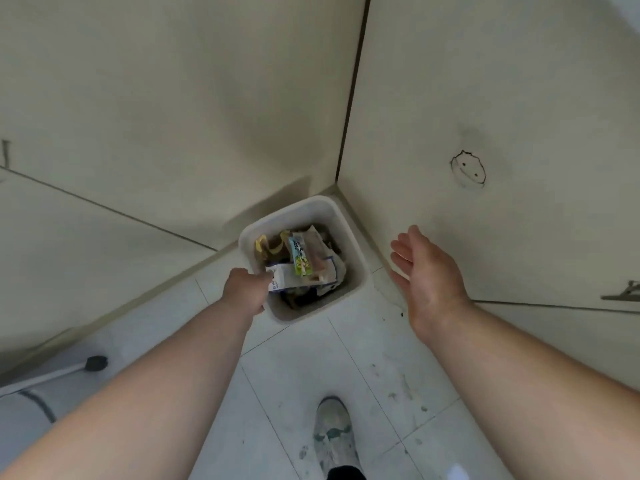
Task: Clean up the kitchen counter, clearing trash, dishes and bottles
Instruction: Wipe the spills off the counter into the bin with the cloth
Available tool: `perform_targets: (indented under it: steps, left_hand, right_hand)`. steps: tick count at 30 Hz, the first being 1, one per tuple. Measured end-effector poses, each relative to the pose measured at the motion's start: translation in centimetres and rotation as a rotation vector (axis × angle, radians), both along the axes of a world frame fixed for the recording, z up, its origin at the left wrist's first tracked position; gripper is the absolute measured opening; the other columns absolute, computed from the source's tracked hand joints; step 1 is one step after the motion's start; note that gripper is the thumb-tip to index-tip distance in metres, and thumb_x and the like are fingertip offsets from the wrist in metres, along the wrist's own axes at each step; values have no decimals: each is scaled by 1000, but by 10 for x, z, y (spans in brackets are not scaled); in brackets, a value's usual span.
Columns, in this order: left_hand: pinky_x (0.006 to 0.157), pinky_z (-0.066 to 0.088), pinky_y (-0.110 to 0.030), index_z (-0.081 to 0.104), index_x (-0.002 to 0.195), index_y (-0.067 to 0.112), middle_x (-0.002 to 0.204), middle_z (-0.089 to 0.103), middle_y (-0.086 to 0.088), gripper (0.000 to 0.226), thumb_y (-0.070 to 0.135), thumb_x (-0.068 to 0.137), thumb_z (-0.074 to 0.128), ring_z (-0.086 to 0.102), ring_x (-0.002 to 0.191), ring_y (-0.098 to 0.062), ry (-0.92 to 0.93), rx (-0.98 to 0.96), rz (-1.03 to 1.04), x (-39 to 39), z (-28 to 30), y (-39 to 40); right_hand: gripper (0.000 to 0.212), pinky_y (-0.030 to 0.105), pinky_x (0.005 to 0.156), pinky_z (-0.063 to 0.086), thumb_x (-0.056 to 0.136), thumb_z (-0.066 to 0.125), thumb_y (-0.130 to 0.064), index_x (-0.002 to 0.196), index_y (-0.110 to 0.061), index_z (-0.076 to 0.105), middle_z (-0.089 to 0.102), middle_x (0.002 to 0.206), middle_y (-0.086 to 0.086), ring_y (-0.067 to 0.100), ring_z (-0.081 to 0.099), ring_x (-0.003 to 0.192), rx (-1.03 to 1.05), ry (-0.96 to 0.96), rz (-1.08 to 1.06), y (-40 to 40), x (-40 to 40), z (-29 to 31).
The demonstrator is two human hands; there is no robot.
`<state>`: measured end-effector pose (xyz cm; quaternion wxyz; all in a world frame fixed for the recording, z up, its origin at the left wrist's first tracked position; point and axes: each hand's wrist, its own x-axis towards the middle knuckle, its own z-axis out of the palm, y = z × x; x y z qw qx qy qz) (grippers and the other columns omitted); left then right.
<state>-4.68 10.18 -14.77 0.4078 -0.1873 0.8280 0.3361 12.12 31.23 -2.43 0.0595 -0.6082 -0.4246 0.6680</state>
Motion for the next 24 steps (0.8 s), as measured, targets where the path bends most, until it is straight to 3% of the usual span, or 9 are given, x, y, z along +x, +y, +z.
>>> perform_targets:
  steps: [2, 5, 7, 10, 12, 16, 18, 24]
  left_hand:
    - [75, 67, -58, 72, 105, 0, 102, 76, -23, 38, 19, 76, 86, 76, 87, -39, 2, -43, -40, 1, -17, 1]
    - [73, 67, -57, 76, 85, -7, 89, 77, -28, 19, 2, 69, 81, 77, 80, -41, -9, -7, -52, 7, -25, 4]
    - [71, 68, -52, 76, 90, -6, 95, 77, -30, 11, 0, 80, 75, 77, 85, -41, 25, 58, -40, 13, -15, 13]
    - [67, 67, -42, 71, 105, 1, 102, 72, -21, 16, 7, 93, 61, 73, 88, -34, 97, 119, -33, 22, 12, 19]
    - [71, 68, -50, 69, 105, 5, 103, 73, -21, 23, 16, 87, 60, 75, 89, -36, 119, 137, -24, 25, 37, 15]
    - [74, 66, -59, 63, 93, 5, 93, 73, -22, 21, 21, 82, 55, 75, 83, -37, 159, 135, -15, 29, 112, -11]
    - [75, 66, -58, 56, 82, 10, 83, 69, -16, 9, 17, 88, 57, 70, 76, -33, 210, 119, 21, 32, 158, -23]
    - [63, 59, -48, 42, 80, 12, 80, 53, -15, 21, 3, 91, 57, 55, 67, -29, 301, 254, 169, 54, 316, -49]
  right_hand:
    - [45, 40, 114, 49, 108, 51, -47, 139, -17, 64, 68, 136, -4, 10, 63, 124, -13, -18, 9, -4, 2, -7]
    - [32, 39, 109, 51, 107, 51, -48, 120, -24, 68, 71, 128, -5, 8, 65, 118, -7, -23, 5, -9, 7, -10]
    - [26, 39, 109, 51, 107, 52, -47, 109, -27, 67, 73, 124, -7, 8, 66, 118, -1, -13, -9, -13, 8, -4]
    - [26, 40, 110, 51, 107, 52, -47, 107, -26, 68, 73, 123, -5, 9, 67, 118, -4, 7, -10, -18, 9, 16]
    - [27, 39, 111, 51, 107, 52, -48, 107, -26, 68, 73, 123, -5, 10, 67, 118, 7, 24, 1, -21, 8, 35]
    - [29, 39, 113, 50, 108, 50, -48, 116, -25, 66, 72, 124, -4, 12, 67, 121, 28, 65, 30, -30, 0, 93]
    - [28, 39, 115, 48, 110, 48, -45, 117, -23, 64, 71, 125, -1, 14, 66, 122, 24, 100, 41, -36, -1, 130]
    - [32, 36, 113, 50, 112, 45, -42, 126, -21, 65, 74, 129, -1, 9, 70, 120, 59, 222, 78, -53, 26, 275]
